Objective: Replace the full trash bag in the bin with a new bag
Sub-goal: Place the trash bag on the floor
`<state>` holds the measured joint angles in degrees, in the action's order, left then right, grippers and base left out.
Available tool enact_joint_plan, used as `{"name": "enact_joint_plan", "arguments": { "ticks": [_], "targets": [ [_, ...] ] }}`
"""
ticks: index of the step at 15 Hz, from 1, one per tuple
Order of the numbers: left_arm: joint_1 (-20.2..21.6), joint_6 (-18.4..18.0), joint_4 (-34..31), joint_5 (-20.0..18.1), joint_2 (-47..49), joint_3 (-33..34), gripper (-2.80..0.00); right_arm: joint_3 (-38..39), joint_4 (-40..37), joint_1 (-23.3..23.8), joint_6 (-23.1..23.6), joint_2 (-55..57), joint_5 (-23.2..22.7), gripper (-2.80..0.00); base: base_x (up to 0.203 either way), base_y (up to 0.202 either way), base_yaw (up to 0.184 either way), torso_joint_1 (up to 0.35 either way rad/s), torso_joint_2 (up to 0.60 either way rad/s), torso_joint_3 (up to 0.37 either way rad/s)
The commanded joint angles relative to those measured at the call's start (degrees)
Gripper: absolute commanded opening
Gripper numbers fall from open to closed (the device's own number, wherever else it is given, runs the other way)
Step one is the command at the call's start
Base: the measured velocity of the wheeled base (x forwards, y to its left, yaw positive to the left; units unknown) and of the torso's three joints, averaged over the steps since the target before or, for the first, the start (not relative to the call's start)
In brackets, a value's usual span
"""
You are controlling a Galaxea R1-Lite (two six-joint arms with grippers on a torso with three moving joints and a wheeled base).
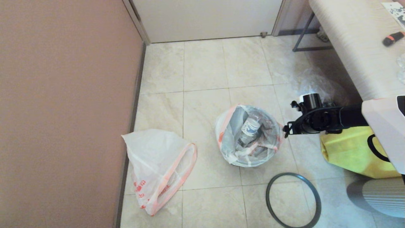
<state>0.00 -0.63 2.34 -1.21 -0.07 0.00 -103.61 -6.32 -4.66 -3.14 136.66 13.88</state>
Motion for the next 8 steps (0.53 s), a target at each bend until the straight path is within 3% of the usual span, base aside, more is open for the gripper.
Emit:
{"name": "enact_joint_plan", "arguments": {
  "ticks": [1, 8],
  "targets": [
    [0.00, 0.02, 0.03, -0.02, -0.01, 0.79, -2.80, 1.15, -0.05, 0.00, -0.15, -0.54, 0.10, 0.00, 0.000, 0.000, 0.000, 0.000, 0.00, 0.000],
    [0.00, 0.02, 0.03, -0.02, -0.01, 0.79, -2.80, 5.83, -1.16, -0.31, -2.14, -5.56, -0.36, 0.00, 0.000, 0.000, 0.000, 0.000, 0.00, 0.000]
  ]
}}
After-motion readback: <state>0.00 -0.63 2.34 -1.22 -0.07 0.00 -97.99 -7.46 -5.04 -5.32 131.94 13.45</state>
